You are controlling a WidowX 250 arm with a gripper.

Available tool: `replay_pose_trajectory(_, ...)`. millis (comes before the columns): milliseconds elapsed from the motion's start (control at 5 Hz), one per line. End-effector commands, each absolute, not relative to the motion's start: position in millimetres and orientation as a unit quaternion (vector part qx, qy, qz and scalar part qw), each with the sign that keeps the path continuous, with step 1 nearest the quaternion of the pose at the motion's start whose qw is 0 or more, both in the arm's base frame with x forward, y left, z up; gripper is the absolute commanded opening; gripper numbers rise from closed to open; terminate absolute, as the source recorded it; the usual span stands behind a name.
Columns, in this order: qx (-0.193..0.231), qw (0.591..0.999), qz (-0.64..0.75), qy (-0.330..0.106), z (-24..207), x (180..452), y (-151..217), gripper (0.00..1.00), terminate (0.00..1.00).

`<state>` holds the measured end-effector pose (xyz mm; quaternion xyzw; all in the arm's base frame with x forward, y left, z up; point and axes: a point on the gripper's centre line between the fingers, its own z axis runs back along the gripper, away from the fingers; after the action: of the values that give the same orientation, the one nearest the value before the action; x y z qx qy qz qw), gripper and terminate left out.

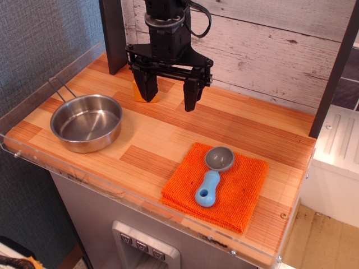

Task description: Pick up the pot and place it behind the orange cloth

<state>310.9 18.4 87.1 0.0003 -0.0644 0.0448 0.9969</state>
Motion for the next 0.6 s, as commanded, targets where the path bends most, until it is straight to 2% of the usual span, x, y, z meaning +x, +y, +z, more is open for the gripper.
replay_pose_trajectory(0,0.000,0.997,0.045,-0.064,87,311,18,1.00,0.00)
replay_pose_trajectory(400,0.004,0.996,0.067,-0.062,79,289,49,1.00,0.00)
